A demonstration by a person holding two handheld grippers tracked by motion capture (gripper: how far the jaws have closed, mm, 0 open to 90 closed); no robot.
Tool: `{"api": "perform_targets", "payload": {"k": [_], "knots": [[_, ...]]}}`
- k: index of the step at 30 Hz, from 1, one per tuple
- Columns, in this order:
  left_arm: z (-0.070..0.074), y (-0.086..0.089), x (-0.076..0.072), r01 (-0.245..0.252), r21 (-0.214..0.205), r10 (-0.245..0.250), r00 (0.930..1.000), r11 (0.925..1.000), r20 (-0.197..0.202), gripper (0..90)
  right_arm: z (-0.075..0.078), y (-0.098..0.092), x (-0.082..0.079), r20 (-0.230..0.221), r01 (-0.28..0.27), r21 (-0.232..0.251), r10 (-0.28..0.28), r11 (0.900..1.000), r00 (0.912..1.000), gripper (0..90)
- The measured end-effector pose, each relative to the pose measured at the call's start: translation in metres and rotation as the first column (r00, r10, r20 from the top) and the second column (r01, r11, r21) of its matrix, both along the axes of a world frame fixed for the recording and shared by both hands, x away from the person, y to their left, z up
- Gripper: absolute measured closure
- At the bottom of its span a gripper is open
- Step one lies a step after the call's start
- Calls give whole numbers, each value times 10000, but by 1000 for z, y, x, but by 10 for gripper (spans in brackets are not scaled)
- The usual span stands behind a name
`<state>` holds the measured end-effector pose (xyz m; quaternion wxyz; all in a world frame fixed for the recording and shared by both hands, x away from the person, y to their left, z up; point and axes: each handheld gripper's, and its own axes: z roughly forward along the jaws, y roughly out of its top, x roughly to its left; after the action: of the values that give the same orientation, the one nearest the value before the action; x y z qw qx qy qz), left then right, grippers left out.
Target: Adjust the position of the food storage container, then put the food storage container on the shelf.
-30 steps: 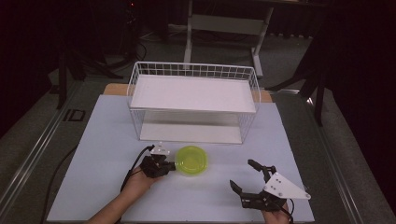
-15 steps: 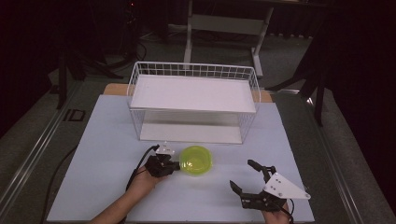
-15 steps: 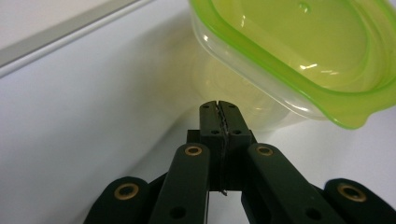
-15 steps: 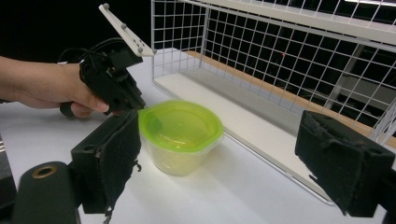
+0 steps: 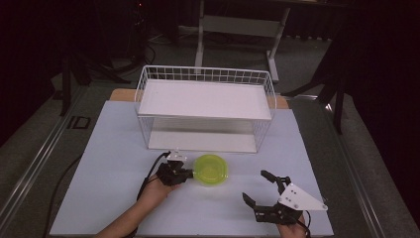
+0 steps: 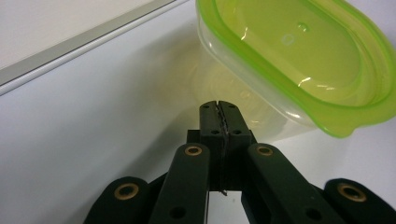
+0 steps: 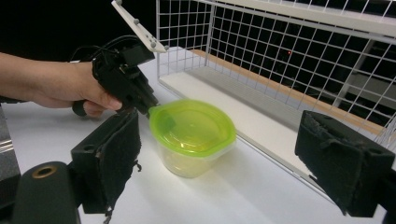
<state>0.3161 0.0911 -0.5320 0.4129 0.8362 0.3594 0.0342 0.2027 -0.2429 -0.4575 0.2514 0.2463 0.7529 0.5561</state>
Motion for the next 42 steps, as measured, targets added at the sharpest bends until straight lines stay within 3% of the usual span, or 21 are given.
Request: {"api": "perform_targets", "payload": {"k": [7, 11, 13, 19, 21, 24, 25, 27, 30, 31, 32, 34, 37, 39, 42], "knots": [[-2, -12, 4, 215, 19, -215, 9997, 9998, -106, 900, -1, -1, 1, -104, 38, 53, -37, 10000, 9999, 141], [-2, -13, 0, 329, -44, -330, 9992, 9994, -212, 900, -2, -1, 1, -164, 60, 57, -59, 10000, 9998, 141], [-1, -12, -4, 427, 30, -427, 9991, 9991, -85, 900, -2, -1, 2, -166, 71, 54, -70, 10000, 9998, 141], [5, 3, -11, 337, -190, -336, 9994, 9993, 29, 899, -3, -1, 3, -248, 108, 69, -106, 9999, 9996, 141], [8, 12, -13, 329, -521, -323, 9994, 9981, 116, 879, -4, 0, 4, -253, 101, 39, -100, 9999, 9996, 141], [14, 23, -19, 251, -970, -213, 9990, 9950, 400, 773, -5, 1, 4, -327, 75, 15, -75, 10000, 9994, 141], [17, 29, -22, 308, -1261, -221, 9973, 9915, 695, 737, -5, 2, 5, -328, 66, -21, -67, 10000, 9994, 141], [22, 35, -28, 84, -1664, 83, 9950, 9860, 995, 575, -7, 3, 6, -484, 73, 47, -71, 10000, 9988, 141], [29, 42, -39, 224, -2274, 83, 9911, 9736, 1332, 413, -9, 6, 7, -652, 21, 219, -6, 9998, 9979, 141], [29, 42, -39, 224, -2274, 83, 9911, 9736, 1332, 294, -9, 6, 7, -652, 21, 219, -6, 9998, 9979, 141], [30, 44, -40, 328, -2439, -15, 9919, 9693, 1272, 294, -10, 8, 6, -644, -7, 125, 15, 9999, 9979, 141], [34, 45, -43, 188, -2562, 112, 9933, 9664, 1150, 157, -9, 11, 4, -696, -100, -41, 97, 9999, 9975, 173], [41, 46, -47, 153, -2769, 246, 9899, 9608, 1399, 14, -7, 12, 3, -995, -152, 123, 163, 9998, 9949, 210], [46, 47, -50, 65, -2868, 456, 9836, 9580, 1744, 14, -5, 10, 2, -897, -493, 257, 515, 9985, 9946, 219], [51, 45, -53, 193, -3059, 408, 9811, 9519, 1889, 14, -1, 12, 0, -809, -548, 213, 563, 9983, 9951, 220]]}}
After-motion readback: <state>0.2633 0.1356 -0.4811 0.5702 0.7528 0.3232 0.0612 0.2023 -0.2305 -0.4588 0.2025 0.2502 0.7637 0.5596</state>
